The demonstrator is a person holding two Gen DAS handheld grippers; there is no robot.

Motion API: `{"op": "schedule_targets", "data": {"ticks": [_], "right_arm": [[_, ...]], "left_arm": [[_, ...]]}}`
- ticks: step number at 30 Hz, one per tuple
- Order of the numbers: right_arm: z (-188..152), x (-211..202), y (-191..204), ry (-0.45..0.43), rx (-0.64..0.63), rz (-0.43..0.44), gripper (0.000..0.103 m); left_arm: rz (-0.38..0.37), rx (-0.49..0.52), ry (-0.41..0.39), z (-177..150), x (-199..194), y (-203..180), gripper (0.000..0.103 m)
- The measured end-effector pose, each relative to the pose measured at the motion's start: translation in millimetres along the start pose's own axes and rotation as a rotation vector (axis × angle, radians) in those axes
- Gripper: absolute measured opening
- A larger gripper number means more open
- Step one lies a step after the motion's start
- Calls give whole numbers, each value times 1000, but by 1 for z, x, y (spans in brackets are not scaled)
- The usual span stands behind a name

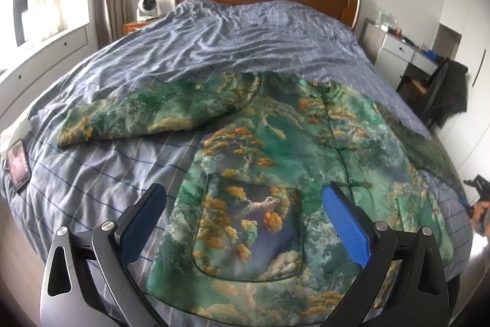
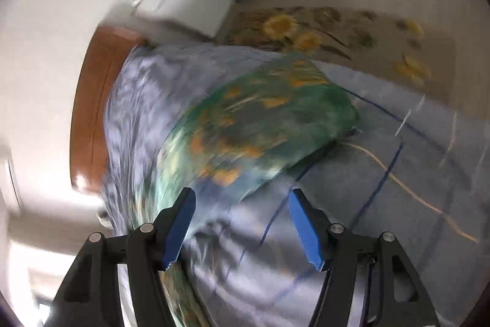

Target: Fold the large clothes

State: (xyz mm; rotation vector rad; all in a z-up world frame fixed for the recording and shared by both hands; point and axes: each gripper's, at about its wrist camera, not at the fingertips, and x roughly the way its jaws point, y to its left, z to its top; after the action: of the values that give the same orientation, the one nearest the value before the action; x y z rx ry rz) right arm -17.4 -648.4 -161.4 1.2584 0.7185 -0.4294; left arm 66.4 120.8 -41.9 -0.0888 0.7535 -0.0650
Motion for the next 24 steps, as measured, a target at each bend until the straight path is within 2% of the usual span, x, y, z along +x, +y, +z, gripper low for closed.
{"op": "schedule_targets", "data": {"ticks": [4,5,6,7,8,9,12,15,17,19,23,24], "right_arm": [[18,20,-18,-124,91,-8,63],[23,26,-21,-147,106,-15,57],[27,28,-22,-159,106,-32,34],[28,28,-19,-184,80,-77,18],[26,24,-7,-222,19,-118,17],[24,20,4,-248,-27,-127,11],[4,-5,70,-324,-277,-89,10],[-35,-29,153,-344,-533,11,10],[-85,-39,214,-338,-751,82,10],[-131,-37,254,-311,-903,126,10],[-239,-1,306,-195,-1159,185,10],[-256,8,308,-173,-1193,186,10]], "left_arm": [[25,21,20,-10,0,-2,102],[31,25,25,-12,1,-2,102],[40,30,33,-14,2,-1,102],[50,33,40,-18,4,0,102],[56,34,45,-20,5,1,102],[64,33,50,-23,6,3,102],[69,22,60,-25,11,7,102],[62,-5,65,-26,18,11,102],[49,-23,62,-26,19,11,102],[36,-27,53,-26,16,9,102],[30,-6,39,-27,11,8,102],[28,-4,40,-28,10,8,102]]}}
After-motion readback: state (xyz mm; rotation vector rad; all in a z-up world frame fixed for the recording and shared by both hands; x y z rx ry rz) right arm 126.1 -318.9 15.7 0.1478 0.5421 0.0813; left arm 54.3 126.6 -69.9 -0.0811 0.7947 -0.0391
